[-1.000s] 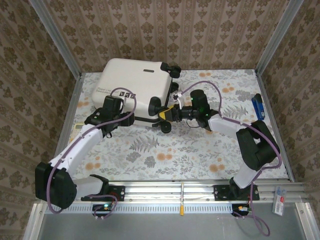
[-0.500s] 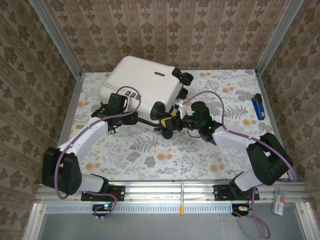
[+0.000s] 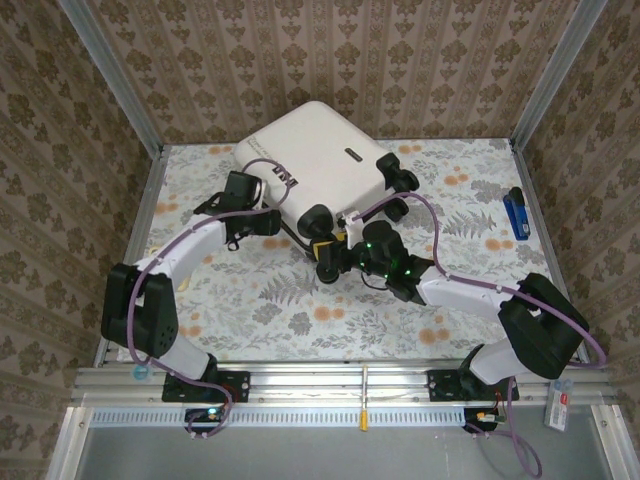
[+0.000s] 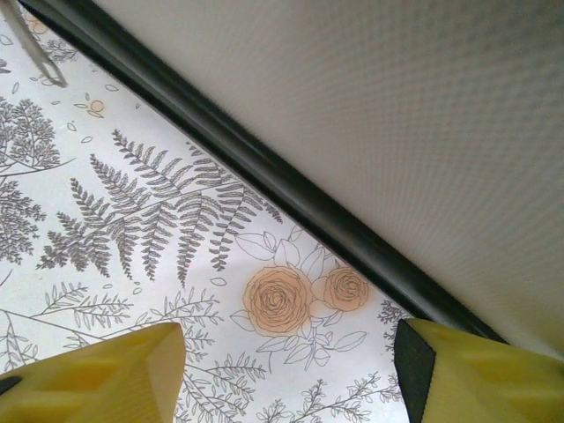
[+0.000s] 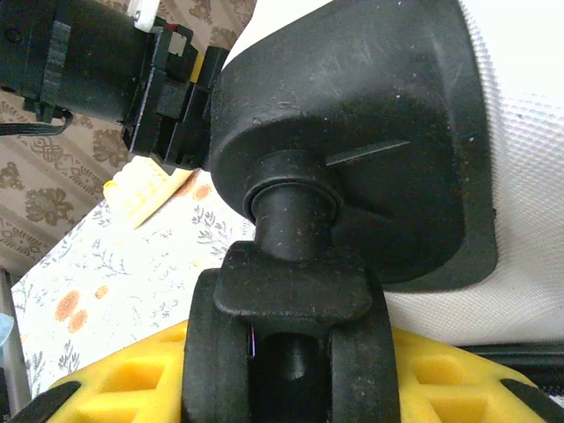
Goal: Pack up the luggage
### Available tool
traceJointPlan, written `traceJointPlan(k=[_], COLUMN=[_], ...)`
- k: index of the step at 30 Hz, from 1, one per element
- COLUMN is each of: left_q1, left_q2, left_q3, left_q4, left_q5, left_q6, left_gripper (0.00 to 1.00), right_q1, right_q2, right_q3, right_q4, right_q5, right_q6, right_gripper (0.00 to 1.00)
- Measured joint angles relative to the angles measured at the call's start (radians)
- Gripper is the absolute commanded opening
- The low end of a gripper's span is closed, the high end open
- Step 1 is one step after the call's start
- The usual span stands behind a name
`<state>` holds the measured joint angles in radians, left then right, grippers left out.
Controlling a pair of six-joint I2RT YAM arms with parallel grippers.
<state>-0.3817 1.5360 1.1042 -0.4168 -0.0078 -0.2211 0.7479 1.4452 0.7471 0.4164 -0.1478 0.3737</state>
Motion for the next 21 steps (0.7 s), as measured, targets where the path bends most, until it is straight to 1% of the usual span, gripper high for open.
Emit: traceJointPlan(k=[2,4,6,9,12,13,16,21], left_q1=[-0.002,-0.017,-0.056,-0.166,-0.295,-0.334,-0.409,-0.502], left_q2=[-0.032,-0.110,-0.212,-0.362,-0.457,-0.477,-0.490,-0.418], left_q3=[-0.018,-0.051,-0.081,-0.122,-0.138,-0.141,-0.144,-0.144], left_q4=[0.014,0.030,0.033,0.047,0.050,0.052,0.063,0.101], left_q5=[-0.009,-0.025,-0.053,-0.103,-0.162,-0.181,-0.220,-0.248], left_q6=[-0.012,-0.034,-0.061,-0.118,-0.179,-0.206,-0.278,-0.384], left_gripper=[0.70,0.73,0.76,0.81,0.82,0.83,0.83,0.84], right_q1=[0.004,0.009,0.007,-0.013,-0.041,-0.052,-0.094,-0.176], right_q2=[-0.005,-0.028,-0.072,-0.168,-0.282,-0.319,-0.393,-0.409], right_q3=[0.008,0.010,0.007,-0.018,-0.062,-0.082,-0.139,-0.219], right_q4=[-0.025,-0.069,-0.119,-0.164,-0.174,-0.174,-0.174,-0.175], right_q5=[-0.005,-0.018,-0.027,-0.039,-0.040,-0.040,-0.040,-0.040], right_q6=[-0.014,-0.029,-0.034,-0.034,-0.033,-0.033,-0.030,-0.028], right_gripper=[0.52,0.55,0.58,0.61,0.62,0.62,0.62,0.62])
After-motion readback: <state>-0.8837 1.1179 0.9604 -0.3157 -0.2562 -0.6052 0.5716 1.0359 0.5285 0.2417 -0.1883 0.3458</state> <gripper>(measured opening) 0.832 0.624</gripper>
